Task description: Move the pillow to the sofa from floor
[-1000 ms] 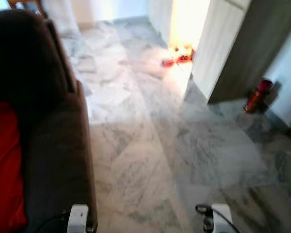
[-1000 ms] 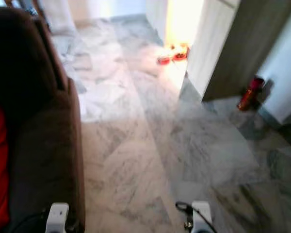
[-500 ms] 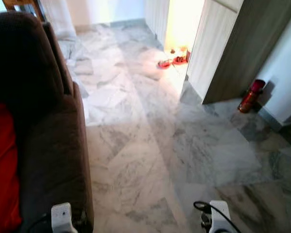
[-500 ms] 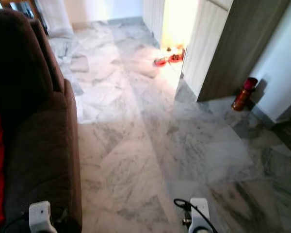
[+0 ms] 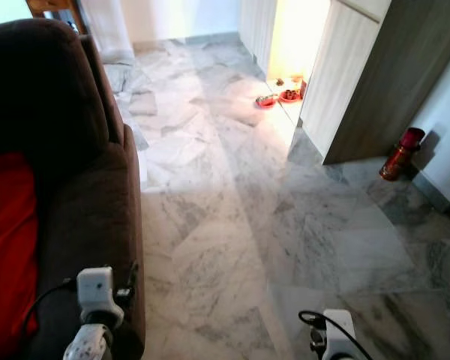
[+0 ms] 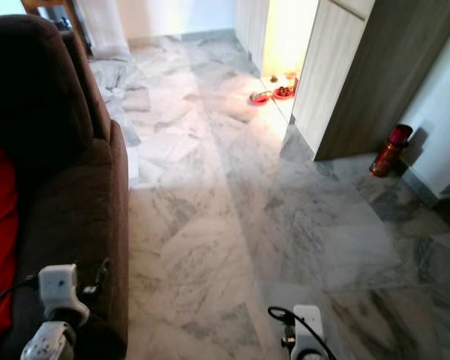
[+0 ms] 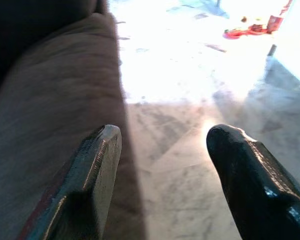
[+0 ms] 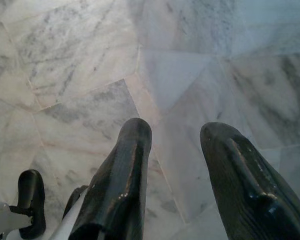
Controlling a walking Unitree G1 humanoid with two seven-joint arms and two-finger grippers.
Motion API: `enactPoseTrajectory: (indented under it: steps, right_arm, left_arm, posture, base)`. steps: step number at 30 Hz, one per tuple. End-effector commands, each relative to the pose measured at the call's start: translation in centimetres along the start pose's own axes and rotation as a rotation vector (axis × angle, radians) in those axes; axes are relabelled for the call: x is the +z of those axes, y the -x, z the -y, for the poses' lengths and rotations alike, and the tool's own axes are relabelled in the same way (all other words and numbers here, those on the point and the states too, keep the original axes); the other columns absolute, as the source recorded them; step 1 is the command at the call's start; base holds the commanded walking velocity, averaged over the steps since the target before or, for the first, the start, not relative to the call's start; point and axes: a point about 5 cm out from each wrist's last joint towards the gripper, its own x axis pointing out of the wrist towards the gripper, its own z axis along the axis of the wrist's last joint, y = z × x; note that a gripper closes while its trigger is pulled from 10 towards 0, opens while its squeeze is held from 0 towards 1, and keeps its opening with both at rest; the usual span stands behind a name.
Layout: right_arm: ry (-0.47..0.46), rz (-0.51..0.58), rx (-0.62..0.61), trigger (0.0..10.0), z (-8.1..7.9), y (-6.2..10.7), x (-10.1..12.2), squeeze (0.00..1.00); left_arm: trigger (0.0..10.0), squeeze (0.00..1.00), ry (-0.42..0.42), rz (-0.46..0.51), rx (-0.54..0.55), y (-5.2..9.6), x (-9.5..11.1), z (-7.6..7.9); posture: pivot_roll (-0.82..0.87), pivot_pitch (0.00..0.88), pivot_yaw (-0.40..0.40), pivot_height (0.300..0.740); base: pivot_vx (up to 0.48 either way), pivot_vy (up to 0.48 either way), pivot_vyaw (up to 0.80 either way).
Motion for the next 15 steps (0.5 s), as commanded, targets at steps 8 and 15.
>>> enactPoseTrajectory:
  steps: [8, 15]
  right_arm:
    - [-0.027, -0.013, -0.014, 10.0, -0.1, -0.1, 0.1, 0.0]
    - [-0.018, -0.016, -0.013, 10.0, -0.2, 0.0, -0.2, 0.0]
  left_arm:
    - [10.0, 0.0, -0.048, -0.317, -0.093, -0.6, -4.3, 1.5]
    - [10.0, 0.0, -0.055, -0.399, -0.081, 0.0, -5.7, 1.0]
  posture:
    - [0.17, 0.131, 0.012, 0.74]
    - [0.17, 0.121, 0.008, 0.74]
  base:
    - [0.0, 0.0, -0.49]
    - [0.0, 0.0, -0.64]
